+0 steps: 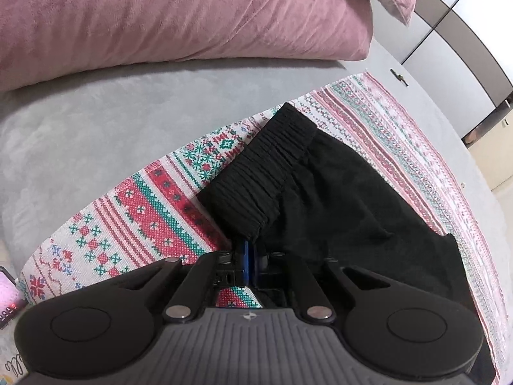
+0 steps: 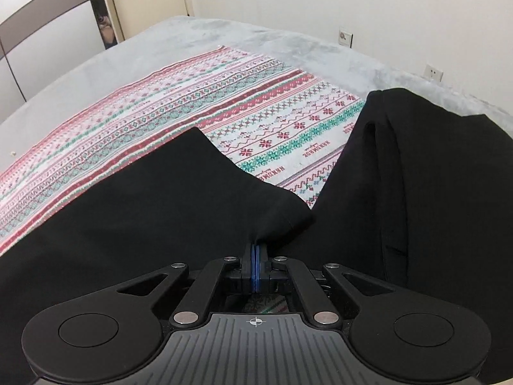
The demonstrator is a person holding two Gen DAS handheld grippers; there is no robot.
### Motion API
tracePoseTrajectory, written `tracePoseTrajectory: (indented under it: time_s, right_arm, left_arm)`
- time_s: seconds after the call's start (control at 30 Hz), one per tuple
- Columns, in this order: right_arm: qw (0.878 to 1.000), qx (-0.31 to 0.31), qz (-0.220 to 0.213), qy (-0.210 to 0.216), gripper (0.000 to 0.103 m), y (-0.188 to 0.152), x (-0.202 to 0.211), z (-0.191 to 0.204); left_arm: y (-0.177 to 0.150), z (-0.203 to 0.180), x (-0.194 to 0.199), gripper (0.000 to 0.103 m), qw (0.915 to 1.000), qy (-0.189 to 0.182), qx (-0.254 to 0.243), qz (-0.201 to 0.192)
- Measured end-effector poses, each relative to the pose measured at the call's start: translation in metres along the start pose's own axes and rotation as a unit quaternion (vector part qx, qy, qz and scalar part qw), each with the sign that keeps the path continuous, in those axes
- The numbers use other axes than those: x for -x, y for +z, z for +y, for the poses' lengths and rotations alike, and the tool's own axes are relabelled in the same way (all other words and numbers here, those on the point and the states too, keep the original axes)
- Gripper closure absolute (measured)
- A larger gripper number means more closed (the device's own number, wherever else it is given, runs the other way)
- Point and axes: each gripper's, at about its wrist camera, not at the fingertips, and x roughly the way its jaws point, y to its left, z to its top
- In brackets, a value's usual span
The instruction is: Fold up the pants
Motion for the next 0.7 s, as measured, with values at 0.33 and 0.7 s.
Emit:
tracePoseTrajectory:
  time_s: [0.33,0.7]
  right_arm:
    - [1.000,0.016,-0.007,0.003,0.103,0.001,0.005,0.004]
    - [1.000,0.009,0.012,0.014,0.103,-0.001,0.003,-0.001]
  left_arm:
    - [0.003,0.002,0.005,0.071,0.9992,-0.004,0.035,-0.020]
    - [0.009,0.002,0.002,0.071,0.9991,-0.012,0.037,-0.015]
